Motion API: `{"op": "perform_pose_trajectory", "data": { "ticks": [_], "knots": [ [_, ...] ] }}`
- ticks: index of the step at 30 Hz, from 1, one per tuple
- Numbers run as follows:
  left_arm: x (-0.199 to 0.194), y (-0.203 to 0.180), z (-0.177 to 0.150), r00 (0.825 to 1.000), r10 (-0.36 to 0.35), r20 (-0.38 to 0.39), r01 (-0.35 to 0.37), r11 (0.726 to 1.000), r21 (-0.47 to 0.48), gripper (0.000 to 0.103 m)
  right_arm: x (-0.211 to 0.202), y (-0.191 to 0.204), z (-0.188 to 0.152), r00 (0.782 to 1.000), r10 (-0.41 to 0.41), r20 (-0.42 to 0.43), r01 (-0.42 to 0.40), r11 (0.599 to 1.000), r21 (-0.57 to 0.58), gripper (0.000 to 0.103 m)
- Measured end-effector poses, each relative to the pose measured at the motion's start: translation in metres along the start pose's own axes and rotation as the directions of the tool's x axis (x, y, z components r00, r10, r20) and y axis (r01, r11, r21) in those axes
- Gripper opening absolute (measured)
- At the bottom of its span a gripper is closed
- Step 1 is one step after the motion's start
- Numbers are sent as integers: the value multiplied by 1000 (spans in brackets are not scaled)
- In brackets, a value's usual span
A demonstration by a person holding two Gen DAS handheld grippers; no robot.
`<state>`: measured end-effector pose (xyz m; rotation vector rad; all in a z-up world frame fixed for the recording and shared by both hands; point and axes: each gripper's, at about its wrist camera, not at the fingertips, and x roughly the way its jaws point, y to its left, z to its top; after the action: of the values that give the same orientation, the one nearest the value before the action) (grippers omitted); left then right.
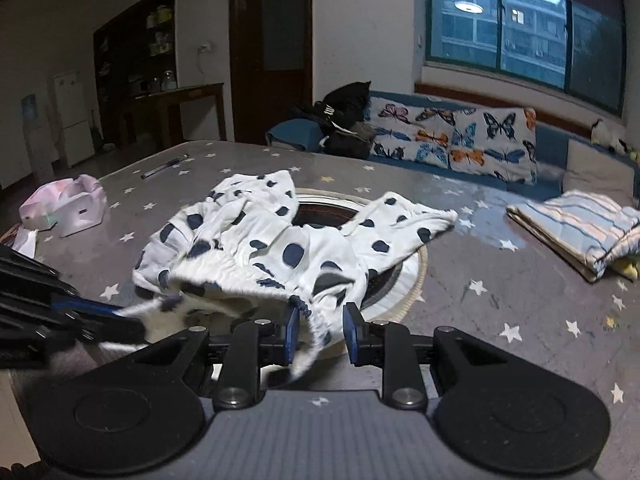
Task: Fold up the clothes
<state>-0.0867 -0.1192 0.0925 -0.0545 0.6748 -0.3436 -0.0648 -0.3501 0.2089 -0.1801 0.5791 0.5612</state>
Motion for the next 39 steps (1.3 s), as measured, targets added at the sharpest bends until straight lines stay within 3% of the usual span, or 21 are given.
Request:
{"op": "perform_pose_trajectory", "data": {
  "ticks": [6, 13, 15, 17, 20, 23, 28, 29, 31, 33, 36, 39],
  "knots": [
    [-42, 11, -20, 999, 38, 13, -38, 999, -1, 5, -13, 26, -14, 1000, 6, -21, -7, 998, -63, 23],
    [-45, 19, -35, 995, 96, -31, -96, 995, 25, 15, -14, 48, -26, 999, 16, -46, -22, 993, -116, 23],
    [-44, 17, -36, 993, 113, -21, -112, 993, 49, 38, -12, 48, -27, 998, 19, -53, -25, 994, -103, 23],
    [-44, 11, -36, 992, 127, 1, -126, 986, 105, 51, -11, 47, -29, 998, 18, -59, -24, 995, -93, 23],
    [-39, -1, -37, 990, 136, 28, -139, 970, 197, 52, -10, 46, -33, 997, 18, -68, -23, 998, -66, 24],
    [-25, -10, -39, 987, 156, 40, -161, 945, 286, 52, -12, 45, -38, 997, 15, -73, -19, 999, -45, 33],
    [-7, -25, -42, 983, 161, 85, -182, 885, 430, 52, -15, 41, -47, 996, 15, -91, -15, 1000, -7, 36],
    [-4, -27, -43, 984, 159, 84, -179, 873, 454, 51, -14, 40, -48, 995, 14, -94, -14, 1000, 0, 36],
    [3, -27, -44, 986, 155, 68, -168, 857, 488, 37, -14, 37, -51, 995, 20, -101, -17, 1000, 26, 37],
    [9, -24, -44, 988, 150, 41, -150, 854, 497, 19, -13, 36, -53, 994, 33, -106, -28, 998, 51, 37],
    [6, -18, -42, 988, 146, 54, -154, 861, 484, 7, -11, 38, -56, 993, 40, -109, -33, 997, 64, 37],
    [-9, -9, -31, 985, 134, 108, -167, 899, 405, 5, -9, 41, -59, 993, 48, -109, -38, 995, 93, 37]
  ]
}}
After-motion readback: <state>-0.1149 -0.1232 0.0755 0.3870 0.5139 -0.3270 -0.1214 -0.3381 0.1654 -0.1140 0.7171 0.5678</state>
